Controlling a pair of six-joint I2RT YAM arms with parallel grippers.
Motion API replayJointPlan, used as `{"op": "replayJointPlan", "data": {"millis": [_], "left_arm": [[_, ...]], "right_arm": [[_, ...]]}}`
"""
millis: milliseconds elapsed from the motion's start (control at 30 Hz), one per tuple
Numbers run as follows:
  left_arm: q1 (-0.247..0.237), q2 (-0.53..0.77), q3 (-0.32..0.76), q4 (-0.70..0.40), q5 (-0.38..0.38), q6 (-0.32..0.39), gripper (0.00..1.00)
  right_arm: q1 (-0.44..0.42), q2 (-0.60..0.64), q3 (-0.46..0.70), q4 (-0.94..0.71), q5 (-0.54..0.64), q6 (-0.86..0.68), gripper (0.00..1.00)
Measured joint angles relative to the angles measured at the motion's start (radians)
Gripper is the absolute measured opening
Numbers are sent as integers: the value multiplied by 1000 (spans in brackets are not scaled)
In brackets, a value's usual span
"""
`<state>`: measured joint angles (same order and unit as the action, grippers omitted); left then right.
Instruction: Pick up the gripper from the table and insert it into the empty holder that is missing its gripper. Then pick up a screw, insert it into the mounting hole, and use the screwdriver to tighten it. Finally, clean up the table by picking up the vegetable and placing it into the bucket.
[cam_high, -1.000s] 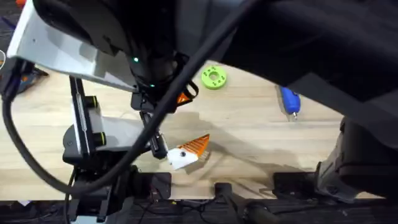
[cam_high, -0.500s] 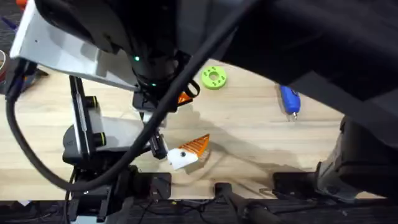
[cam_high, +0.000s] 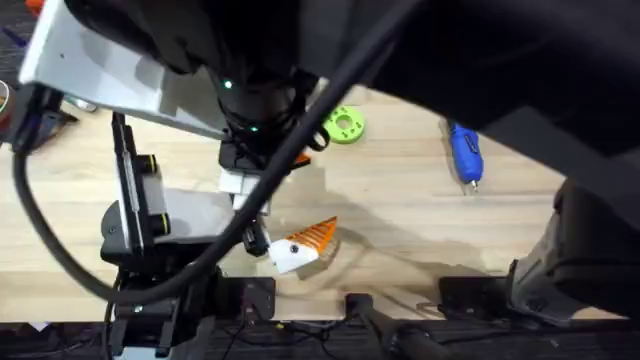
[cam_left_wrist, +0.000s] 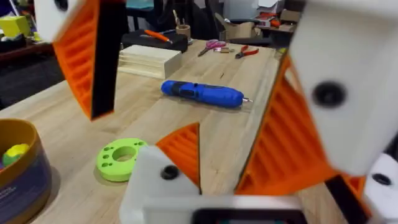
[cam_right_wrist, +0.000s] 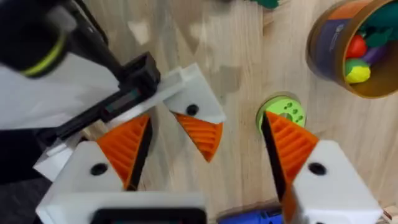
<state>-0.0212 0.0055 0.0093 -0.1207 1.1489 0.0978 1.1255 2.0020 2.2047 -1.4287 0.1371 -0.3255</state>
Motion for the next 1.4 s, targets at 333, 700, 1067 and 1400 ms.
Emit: {"op": "replayJointPlan", "data": {"millis": [333, 700, 1067, 1400], "left_arm": [[0, 0, 0, 0, 0, 0, 985], [0, 0, 0, 0, 0, 0, 985], [0, 0, 0, 0, 0, 0, 985], [0, 0, 0, 0, 0, 0, 985]], "right_arm": [[-26, -147, 0, 11, -15, 27, 993], [-136, -223, -50, 34, -22, 119, 993], [-304, -482, -433, 169, -26, 216, 993], [-477, -569, -633, 183, -26, 351, 993]]}}
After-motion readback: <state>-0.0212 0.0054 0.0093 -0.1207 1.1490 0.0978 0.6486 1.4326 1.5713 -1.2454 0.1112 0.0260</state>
